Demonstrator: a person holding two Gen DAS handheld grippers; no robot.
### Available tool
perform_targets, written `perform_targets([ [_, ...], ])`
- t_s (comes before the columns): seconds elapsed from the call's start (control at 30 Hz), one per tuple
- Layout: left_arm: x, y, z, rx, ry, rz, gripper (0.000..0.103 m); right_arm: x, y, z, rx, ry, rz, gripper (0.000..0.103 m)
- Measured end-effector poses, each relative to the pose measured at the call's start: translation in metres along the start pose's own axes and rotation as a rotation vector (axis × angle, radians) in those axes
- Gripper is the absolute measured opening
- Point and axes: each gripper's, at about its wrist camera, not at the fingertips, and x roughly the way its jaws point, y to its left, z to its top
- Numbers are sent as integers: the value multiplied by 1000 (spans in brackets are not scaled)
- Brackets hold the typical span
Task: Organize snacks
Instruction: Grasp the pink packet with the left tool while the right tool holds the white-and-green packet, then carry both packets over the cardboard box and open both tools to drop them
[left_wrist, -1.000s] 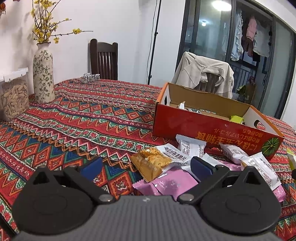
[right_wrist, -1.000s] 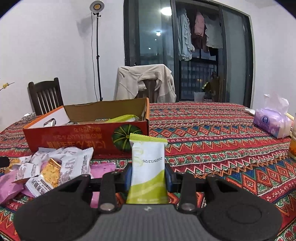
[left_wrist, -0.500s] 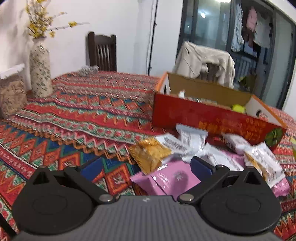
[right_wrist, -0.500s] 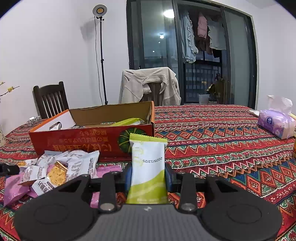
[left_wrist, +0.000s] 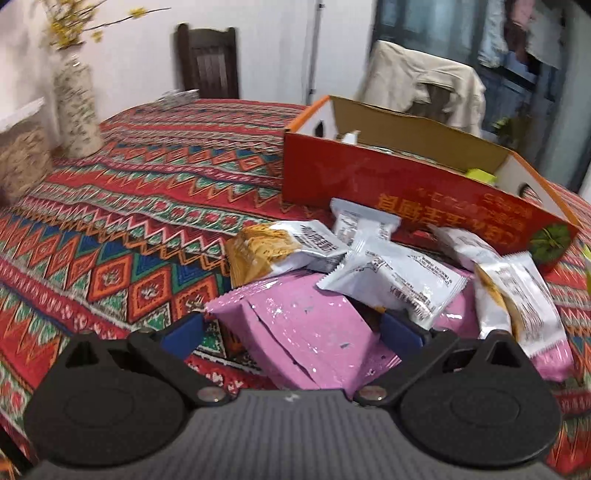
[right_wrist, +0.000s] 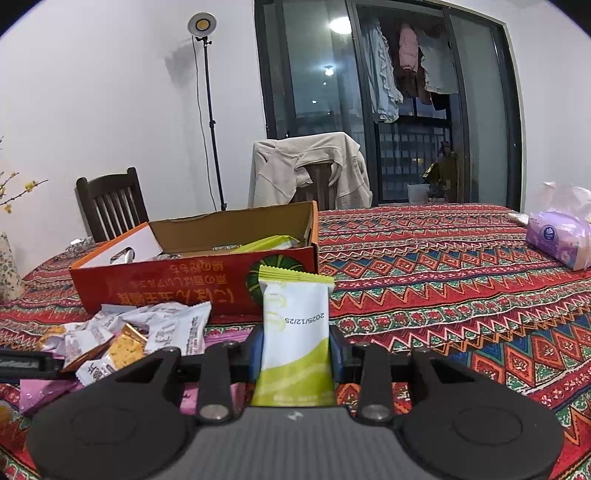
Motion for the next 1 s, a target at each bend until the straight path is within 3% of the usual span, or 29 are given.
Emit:
perform_targets([
  [0.2, -1, 2, 2, -49, 5, 51, 103, 1, -1, 1, 13, 3, 19, 34],
  [0.3, -6, 6, -1, -9, 2, 27, 94, -1, -1, 1, 16, -1, 27, 34],
  [0.37, -12, 8, -3, 25, 4, 1, 77, -1, -1, 1, 17, -1, 33, 34],
  [0.43, -18, 13, -7, 64, 6, -10, 72, -2, -1, 1, 16, -2, 42, 34],
  [0.6, -27, 28, -15, 66, -18, -11, 73, -4, 1, 2, 17, -16, 53, 34],
  [0.67, -29, 28, -14, 52, -31, -24, 80, -4, 1, 1, 18, -17, 56, 34],
  [0.93, -14, 15, -6, 12, -42, 83, 82, -5, 1, 2, 17, -21, 57, 34],
  [1.0, -9, 13, -7, 17, -38, 116, 74, -5, 1, 2, 16, -20, 59, 34],
])
